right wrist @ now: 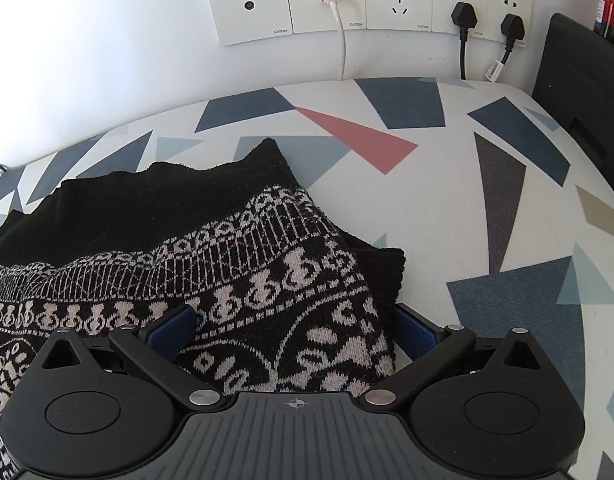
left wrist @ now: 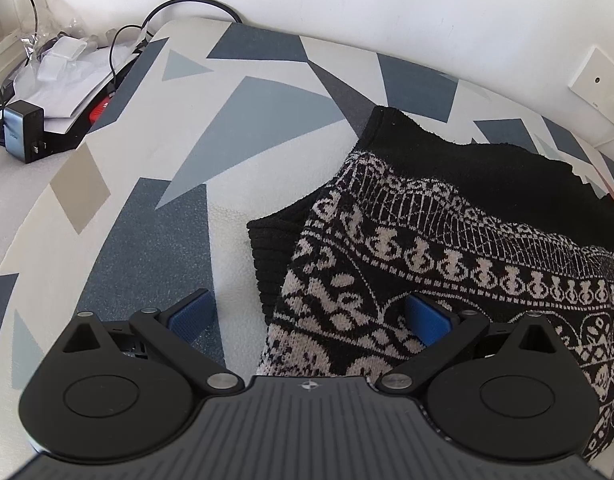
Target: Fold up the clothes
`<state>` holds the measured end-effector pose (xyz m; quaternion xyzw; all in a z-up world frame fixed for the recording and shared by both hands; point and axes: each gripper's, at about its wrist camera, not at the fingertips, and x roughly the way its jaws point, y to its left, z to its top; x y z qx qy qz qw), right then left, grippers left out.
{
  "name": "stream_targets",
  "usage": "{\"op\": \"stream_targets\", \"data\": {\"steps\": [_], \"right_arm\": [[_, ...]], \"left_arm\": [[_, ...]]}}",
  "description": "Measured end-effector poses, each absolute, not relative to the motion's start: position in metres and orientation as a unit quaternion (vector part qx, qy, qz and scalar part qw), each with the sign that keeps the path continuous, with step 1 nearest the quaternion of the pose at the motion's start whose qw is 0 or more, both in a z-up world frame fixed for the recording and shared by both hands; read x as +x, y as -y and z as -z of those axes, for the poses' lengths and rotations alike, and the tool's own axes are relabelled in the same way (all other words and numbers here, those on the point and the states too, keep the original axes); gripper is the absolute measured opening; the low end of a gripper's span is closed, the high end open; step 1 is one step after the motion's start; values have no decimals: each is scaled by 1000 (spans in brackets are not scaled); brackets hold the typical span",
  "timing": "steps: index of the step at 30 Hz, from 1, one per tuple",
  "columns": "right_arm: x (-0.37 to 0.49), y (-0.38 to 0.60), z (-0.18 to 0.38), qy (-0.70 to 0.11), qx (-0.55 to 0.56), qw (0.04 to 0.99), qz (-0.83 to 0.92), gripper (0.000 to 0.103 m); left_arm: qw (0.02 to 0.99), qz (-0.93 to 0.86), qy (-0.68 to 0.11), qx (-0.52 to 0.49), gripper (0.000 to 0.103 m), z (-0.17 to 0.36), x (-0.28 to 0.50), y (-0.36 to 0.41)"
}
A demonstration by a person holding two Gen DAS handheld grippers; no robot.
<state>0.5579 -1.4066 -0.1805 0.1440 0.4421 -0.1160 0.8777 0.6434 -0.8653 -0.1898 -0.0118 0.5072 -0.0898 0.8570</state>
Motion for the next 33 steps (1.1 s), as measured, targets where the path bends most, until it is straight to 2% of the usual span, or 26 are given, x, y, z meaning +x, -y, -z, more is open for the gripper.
{"op": "stream_targets", "data": {"steps": [7, 12, 33], "right_arm": [[559, 1406, 180, -442, 144, 878, 117, 102], [560, 1406, 179, -444, 143, 877, 117, 102], [559, 1407, 179, -443, 143, 878, 114, 102]], "left_arm": [[859, 110, -501, -2, 99, 187, 640, 873], [856, 124, -501, 1, 103, 189, 639, 880], [861, 149, -487, -7, 103, 190, 634, 870]]}}
